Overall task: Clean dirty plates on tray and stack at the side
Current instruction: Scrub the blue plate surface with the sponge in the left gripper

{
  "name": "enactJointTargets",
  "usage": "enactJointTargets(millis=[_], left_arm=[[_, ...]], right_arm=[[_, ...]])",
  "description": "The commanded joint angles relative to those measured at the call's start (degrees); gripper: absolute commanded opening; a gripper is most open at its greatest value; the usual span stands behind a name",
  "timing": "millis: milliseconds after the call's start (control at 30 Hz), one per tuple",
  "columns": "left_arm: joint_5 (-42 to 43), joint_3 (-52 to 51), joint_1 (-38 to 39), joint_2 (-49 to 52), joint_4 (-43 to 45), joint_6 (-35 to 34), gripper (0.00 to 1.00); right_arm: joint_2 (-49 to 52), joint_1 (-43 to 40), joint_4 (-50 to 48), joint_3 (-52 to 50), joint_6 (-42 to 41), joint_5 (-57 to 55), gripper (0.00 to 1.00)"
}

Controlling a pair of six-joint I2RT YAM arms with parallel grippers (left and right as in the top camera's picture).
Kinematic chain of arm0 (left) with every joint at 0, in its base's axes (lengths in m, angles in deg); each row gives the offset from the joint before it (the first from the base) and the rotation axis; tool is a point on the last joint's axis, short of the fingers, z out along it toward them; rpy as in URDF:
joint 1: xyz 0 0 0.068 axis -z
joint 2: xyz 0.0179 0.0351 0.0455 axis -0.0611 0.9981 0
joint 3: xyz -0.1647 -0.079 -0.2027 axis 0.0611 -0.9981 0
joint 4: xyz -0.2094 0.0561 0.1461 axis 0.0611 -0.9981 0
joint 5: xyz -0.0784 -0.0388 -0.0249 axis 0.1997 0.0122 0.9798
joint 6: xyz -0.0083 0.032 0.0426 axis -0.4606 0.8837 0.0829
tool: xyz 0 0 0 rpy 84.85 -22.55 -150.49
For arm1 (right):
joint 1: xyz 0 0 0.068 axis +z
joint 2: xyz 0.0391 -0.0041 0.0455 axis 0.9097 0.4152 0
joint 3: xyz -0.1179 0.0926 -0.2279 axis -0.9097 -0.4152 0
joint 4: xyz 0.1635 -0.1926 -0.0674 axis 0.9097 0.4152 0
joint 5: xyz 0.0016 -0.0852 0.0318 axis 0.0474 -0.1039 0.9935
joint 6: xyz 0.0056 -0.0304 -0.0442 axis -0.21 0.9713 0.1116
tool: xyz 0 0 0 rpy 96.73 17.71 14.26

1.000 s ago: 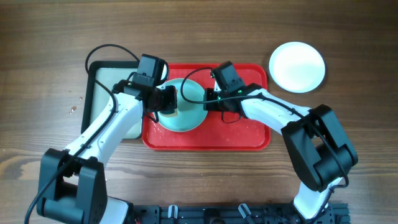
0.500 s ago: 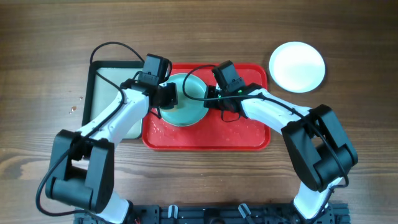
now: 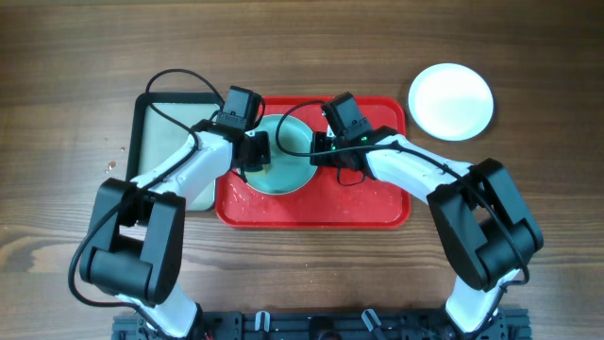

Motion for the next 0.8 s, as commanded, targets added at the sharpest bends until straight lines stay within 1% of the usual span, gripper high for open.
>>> enactJointTargets(millis=[0, 33, 100, 133, 400, 467, 533, 567, 633, 733, 767], left_arm=[[-1.1, -0.2, 1.4, 2.7, 0.3, -0.1, 0.04], [-1.1, -0.2, 1.8, 3.2, 0.5, -0.1, 0.04], [-1.2, -0.2, 2.7, 3.7, 0.6, -0.3, 0.25], [-1.2, -0.2, 3.0, 3.6, 0.6, -0.3, 0.26], [-1.2, 0.0, 2.2, 0.3, 0.5, -0.3, 0.26], [-1.2, 0.0, 2.2, 0.2, 0.5, -0.3, 0.22], [-1.2, 0.0, 2.2, -0.3, 0.5, -0.3, 0.27], [-1.2, 0.0, 2.2, -0.7, 0.5, -0.3, 0.27], [-1.2, 0.0, 2.2, -1.8, 0.5, -0.3, 0.22], [-1.4, 0.0, 2.2, -2.9, 0.5, -0.3, 0.18], [-1.4, 0.0, 2.2, -2.9, 0.2, -0.3, 0.07]], right_arm=[[1.0, 0.2, 0.0, -0.5, 0.9, -1.0, 0.04], [1.0, 0.2, 0.0, -0.5, 0.9, -1.0, 0.04], [1.0, 0.2, 0.0, -0.5, 0.9, -1.0, 0.04], [1.0, 0.2, 0.0, -0.5, 0.8, -1.0, 0.04], [1.0, 0.2, 0.0, -0.5, 0.8, -1.0, 0.04], [1.0, 0.3, 0.0, -0.5, 0.7, -1.0, 0.04], [1.0, 0.3, 0.0, -0.5, 0.7, -1.0, 0.04], [1.0, 0.3, 0.0, -0.5, 0.8, -1.0, 0.04], [1.0, 0.3, 0.0, -0.5, 0.7, -1.0, 0.04], [1.0, 0.4, 0.0, -0.5, 0.8, -1.0, 0.04], [1.0, 0.5, 0.0, -0.5, 0.8, -1.0, 0.04]])
